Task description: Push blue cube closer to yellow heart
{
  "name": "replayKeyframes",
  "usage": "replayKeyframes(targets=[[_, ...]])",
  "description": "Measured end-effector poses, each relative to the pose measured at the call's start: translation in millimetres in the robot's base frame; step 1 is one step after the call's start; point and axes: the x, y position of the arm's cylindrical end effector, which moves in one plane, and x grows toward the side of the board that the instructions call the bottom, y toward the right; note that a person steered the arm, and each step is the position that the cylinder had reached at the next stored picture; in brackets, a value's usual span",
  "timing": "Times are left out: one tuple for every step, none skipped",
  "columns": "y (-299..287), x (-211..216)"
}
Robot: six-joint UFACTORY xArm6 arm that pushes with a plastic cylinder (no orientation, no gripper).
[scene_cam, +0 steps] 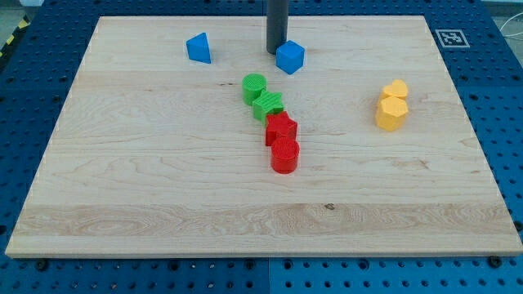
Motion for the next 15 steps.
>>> replayKeyframes(targets=[[-12.3,6.0],[-25.7,12.3],[-22.6,13.7],[-2.4,21.2],[23.9,37.8],[44.8,43.0],[59.9,43.0],[77.5,43.1],[101.3,43.1],[117.7,43.1],[106.1,42.9],[84.1,32.1],[79.4,10.6],[81.7,-10.9],[103.1,-12.2]])
